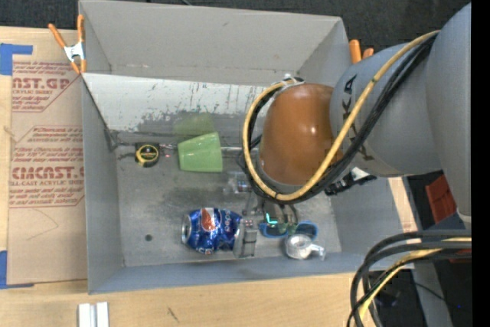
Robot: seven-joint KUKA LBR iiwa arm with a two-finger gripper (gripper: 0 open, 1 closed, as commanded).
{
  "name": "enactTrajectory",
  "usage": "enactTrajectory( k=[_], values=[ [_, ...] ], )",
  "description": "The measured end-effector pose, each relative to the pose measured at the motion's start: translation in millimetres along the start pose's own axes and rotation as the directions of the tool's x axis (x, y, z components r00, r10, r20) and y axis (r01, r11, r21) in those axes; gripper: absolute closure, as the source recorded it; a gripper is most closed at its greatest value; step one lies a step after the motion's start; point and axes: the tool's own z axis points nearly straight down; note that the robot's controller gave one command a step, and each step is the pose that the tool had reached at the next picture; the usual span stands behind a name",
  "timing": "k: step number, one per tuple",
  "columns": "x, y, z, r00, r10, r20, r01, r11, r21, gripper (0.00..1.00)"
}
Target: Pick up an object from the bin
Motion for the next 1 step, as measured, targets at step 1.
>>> enactTrajectory(
  k=[1],
  values=[
    [-2.0,-0.4,-3.2,1.000,0.002,0.007,-0.002,1.000,-0.001,1.00]
  ],
)
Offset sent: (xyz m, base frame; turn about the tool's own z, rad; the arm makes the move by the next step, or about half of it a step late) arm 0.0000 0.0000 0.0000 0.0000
